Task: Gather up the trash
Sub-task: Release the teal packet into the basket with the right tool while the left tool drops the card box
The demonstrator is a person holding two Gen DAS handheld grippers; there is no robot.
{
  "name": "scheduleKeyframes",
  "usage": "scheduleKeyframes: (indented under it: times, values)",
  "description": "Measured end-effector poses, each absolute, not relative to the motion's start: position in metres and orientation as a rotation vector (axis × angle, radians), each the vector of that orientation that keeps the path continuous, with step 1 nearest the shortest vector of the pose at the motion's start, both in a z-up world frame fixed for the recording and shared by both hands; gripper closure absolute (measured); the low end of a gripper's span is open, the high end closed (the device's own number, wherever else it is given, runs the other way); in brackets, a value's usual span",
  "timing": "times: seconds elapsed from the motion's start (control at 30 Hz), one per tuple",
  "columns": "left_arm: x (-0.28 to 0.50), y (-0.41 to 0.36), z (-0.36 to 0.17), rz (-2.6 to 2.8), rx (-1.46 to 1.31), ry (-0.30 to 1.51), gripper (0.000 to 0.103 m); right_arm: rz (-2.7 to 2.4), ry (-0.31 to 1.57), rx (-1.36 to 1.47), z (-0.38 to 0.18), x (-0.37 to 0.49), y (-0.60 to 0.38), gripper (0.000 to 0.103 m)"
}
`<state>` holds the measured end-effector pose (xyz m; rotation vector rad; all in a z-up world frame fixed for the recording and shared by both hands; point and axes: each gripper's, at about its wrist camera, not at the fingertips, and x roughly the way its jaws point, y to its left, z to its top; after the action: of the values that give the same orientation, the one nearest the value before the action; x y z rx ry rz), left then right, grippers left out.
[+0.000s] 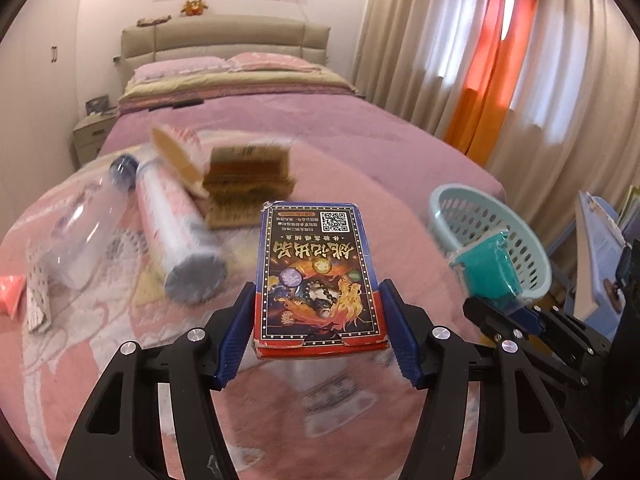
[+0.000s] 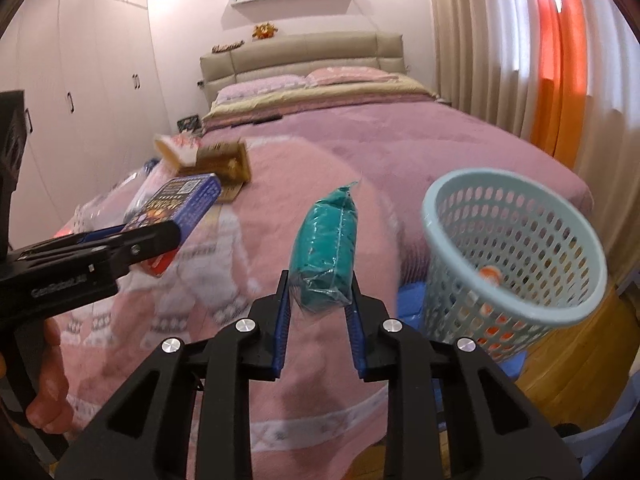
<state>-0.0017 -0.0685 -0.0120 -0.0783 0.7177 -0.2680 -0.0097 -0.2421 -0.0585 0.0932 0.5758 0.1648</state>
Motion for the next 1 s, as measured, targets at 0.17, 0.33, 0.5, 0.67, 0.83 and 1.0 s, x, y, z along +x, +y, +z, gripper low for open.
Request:
scheduleKeyframes:
  times: [0.17,0.33,0.5,0.67,0.83,1.0]
  values:
    - [0.004,-0.092,0.013,-0.325,-0.06,0.657,0.044,0.106,0.52,0.086,-0.036,-0.001,-0.266,0.08]
    - [0.026,-0.129,0.033,-0.407,-0.038,0.633,0.044,0.019,0.499,0.087,-0.023,0.015,-0.294,0.08]
    - [0.058,-0.176,0.041,-0.484,-0.018,0.634,0.044,-0.069,0.509,0.1,-0.016,0.033,-0.329,0.08]
    - [0.085,-0.215,0.035,-0.554,-0.037,0.668,0.044,-0.136,0.545,0.109,-0.014,0.053,-0.36,0.08]
    - [0.102,-0.242,0.022,-0.595,-0.034,0.689,0.044,-0.181,0.581,0.128,-0.019,0.068,-0.382,0.08]
    - [0.117,-0.259,0.005,-0.607,-0.022,0.723,0.044,-0.197,0.646,0.178,-0.033,0.086,-0.404,0.08]
